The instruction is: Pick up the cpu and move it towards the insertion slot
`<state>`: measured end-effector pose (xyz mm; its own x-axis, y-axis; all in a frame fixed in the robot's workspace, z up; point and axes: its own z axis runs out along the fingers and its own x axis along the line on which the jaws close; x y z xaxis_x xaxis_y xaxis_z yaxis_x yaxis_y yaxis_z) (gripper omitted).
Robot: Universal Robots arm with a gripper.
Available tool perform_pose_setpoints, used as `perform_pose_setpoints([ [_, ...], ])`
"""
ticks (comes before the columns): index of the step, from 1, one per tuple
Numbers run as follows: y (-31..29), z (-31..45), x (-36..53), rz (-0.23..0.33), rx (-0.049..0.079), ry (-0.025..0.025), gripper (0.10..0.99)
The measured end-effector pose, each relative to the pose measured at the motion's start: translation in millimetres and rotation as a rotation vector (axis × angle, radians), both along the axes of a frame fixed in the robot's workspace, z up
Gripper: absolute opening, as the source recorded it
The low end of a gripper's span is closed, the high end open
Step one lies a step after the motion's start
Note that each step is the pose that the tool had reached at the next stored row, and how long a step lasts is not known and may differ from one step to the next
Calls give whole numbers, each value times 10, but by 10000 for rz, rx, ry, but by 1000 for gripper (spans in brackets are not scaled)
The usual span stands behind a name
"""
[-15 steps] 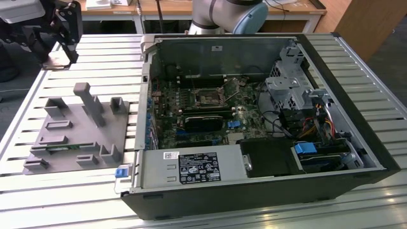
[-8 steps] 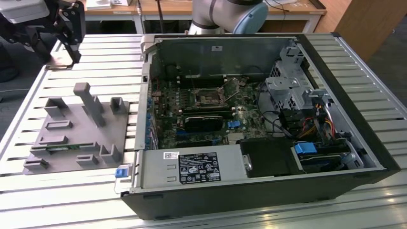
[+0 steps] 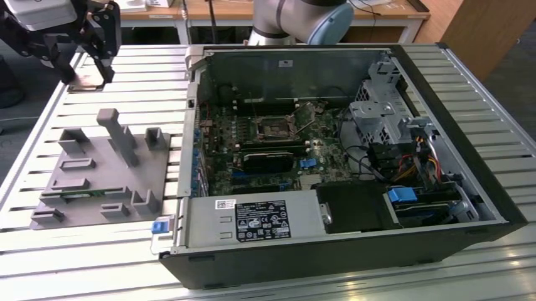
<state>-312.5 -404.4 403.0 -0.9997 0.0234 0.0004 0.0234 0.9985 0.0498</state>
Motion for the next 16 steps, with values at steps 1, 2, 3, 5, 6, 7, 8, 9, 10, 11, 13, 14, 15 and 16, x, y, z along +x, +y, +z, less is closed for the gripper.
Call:
perform_pose_setpoints([
  [1, 0, 0, 12, 0, 0, 0, 537],
  [2, 0, 0, 27, 0, 0, 0, 537],
  [3, 0, 1, 41, 0, -1, 1, 537],
  [5, 0, 0, 60, 0, 0, 0, 537],
  [6, 0, 0, 70, 0, 0, 0, 537],
  [7, 0, 0, 77, 0, 0, 0, 537],
  [8, 0, 0, 85, 0, 0, 0, 537],
  [9, 0, 0, 93, 0, 0, 0, 537],
  [10, 0, 0, 101, 0, 0, 0, 537],
  [11, 0, 0, 109, 0, 0, 0, 537],
  [13, 0, 1, 126, 0, -1, 1, 537],
  [14, 0, 0, 136, -1, 0, 0, 537],
  [15, 0, 0, 146, 0, 0, 0, 537],
  [16, 0, 0, 156, -1, 0, 0, 537],
])
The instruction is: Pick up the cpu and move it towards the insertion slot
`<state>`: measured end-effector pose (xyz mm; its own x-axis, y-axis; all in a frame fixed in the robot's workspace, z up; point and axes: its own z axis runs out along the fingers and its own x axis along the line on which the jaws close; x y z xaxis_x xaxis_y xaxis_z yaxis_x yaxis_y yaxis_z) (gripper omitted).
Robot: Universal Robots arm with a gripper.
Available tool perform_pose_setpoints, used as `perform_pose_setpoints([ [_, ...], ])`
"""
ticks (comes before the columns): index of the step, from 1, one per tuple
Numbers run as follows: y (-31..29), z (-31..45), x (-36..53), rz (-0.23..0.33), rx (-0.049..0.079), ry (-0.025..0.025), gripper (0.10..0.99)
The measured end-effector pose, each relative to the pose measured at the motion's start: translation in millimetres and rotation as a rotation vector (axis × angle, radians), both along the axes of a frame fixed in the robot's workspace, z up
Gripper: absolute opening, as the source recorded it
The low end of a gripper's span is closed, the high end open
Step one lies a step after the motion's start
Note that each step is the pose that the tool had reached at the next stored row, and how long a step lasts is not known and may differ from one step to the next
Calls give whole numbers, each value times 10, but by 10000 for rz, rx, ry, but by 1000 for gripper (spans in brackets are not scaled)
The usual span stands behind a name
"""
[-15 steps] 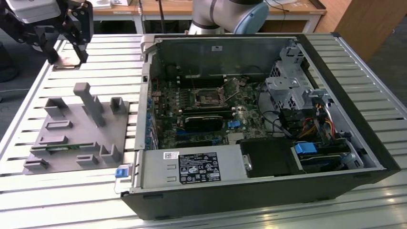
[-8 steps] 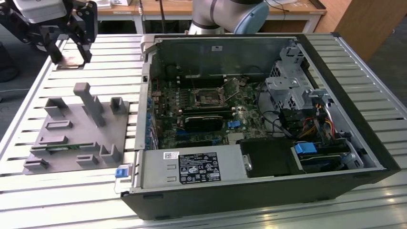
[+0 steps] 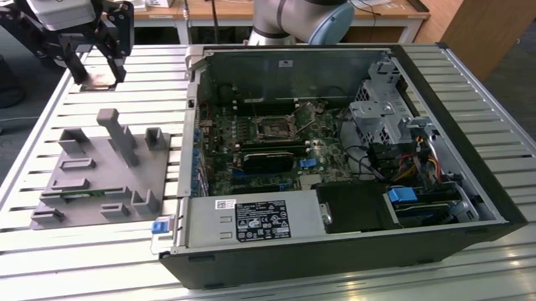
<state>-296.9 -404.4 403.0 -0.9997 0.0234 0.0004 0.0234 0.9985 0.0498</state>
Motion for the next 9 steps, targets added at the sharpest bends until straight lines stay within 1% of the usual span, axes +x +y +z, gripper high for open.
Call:
perform_pose_setpoints([
  [9, 0, 0, 92, 0, 0, 0, 537],
])
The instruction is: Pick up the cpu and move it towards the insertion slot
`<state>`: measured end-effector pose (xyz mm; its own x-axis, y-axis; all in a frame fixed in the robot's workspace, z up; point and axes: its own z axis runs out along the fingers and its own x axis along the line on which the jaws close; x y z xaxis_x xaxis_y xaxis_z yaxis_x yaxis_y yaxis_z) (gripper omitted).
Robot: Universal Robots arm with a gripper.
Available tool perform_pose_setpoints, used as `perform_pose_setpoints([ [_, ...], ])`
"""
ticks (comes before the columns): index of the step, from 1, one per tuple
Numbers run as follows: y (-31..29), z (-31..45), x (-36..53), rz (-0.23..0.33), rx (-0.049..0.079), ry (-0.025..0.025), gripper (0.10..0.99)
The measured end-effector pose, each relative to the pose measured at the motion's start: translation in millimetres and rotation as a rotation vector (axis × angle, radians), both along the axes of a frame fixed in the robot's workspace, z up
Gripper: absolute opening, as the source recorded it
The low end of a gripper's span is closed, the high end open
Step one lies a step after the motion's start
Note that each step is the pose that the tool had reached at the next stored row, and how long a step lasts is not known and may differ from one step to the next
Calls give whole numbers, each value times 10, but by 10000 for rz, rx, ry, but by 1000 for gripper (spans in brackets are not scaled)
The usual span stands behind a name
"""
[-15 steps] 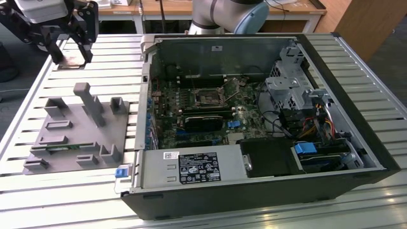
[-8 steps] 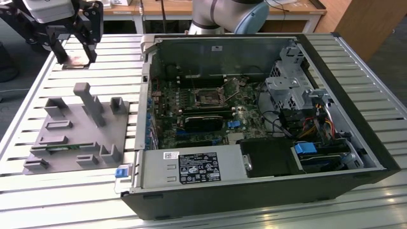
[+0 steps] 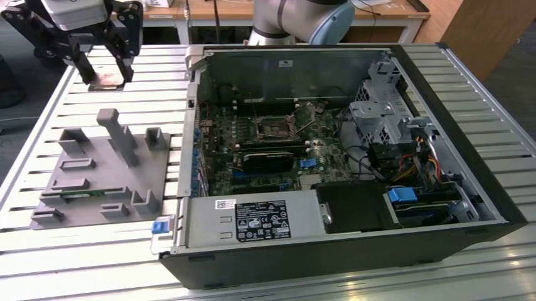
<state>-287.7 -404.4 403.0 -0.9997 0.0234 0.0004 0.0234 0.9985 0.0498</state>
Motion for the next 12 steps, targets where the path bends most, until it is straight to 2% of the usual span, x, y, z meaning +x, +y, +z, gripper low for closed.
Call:
perform_pose_setpoints([
  [12, 0, 0, 69, 0, 0, 0, 537],
])
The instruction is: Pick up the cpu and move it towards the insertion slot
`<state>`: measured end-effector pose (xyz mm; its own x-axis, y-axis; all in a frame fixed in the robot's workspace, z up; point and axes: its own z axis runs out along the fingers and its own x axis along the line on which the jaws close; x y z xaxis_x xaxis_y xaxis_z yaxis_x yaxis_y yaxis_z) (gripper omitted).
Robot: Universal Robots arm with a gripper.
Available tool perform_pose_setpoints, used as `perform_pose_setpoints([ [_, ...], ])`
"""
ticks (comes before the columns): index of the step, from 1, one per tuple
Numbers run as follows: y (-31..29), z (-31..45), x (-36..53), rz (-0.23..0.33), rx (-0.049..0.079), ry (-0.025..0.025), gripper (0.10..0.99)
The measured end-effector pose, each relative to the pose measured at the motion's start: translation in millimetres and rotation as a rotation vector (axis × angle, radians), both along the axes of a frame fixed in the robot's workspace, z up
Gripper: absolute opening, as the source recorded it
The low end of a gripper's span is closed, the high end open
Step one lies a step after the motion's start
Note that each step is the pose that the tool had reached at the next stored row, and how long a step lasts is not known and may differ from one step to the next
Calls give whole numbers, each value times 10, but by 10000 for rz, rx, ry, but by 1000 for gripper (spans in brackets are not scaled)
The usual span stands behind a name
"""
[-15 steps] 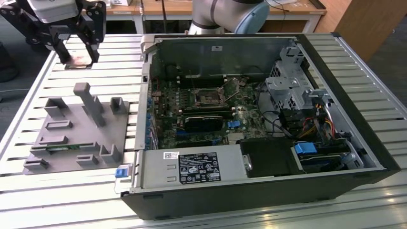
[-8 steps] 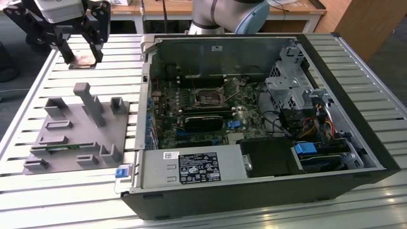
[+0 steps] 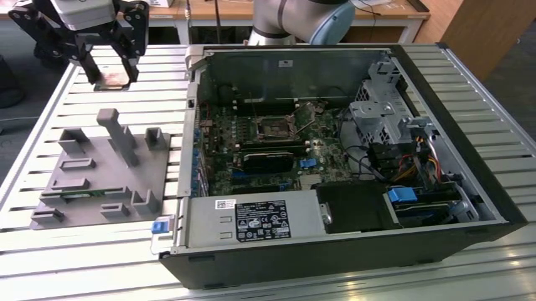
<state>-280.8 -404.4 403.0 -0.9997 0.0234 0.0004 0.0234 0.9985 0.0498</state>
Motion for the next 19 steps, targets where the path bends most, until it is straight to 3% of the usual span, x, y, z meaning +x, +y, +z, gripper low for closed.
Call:
perform_pose_setpoints([
  [19, 0, 0, 117, 0, 0, 0, 537],
])
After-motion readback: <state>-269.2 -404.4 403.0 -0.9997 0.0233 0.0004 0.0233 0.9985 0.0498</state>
